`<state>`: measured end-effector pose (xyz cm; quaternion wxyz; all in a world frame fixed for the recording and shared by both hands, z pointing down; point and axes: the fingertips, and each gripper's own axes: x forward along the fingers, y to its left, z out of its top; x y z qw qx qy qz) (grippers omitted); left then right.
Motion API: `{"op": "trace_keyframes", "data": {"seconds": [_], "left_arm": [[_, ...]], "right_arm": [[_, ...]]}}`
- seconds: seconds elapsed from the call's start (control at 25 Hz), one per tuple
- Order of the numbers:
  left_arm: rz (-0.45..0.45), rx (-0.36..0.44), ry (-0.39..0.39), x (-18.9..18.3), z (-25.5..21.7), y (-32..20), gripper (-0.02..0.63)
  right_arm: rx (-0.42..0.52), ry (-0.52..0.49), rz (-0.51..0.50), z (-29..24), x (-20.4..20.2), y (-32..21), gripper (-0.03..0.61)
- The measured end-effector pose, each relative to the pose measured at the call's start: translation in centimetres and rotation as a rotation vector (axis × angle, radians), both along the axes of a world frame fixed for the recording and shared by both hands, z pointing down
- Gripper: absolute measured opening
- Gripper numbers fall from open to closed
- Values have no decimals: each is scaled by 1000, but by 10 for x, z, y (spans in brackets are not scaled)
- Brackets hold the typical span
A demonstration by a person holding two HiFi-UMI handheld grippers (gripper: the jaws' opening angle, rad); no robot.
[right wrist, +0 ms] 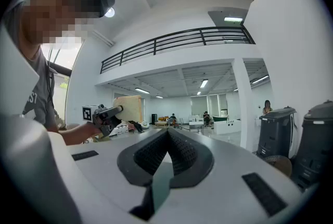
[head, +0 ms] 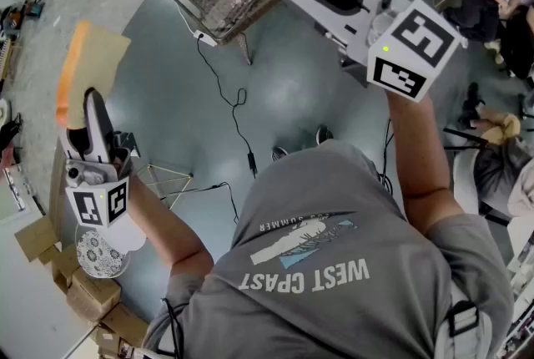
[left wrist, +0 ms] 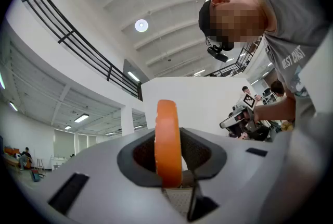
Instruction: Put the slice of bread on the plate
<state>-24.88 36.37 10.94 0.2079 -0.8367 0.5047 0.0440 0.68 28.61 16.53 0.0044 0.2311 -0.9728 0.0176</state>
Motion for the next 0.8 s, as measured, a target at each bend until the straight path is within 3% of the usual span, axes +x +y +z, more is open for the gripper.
{"op": "trace_keyframes", "data": {"seconds": [0.48,0.8], "left_arm": [[0,-19,-16,20,4,8,101],[-12,-27,-31,52,4,5,101]], "right_arm": [[18,-16,1,-9,18,14,6],[22,-48,-13,-11,46,11,9]]}}
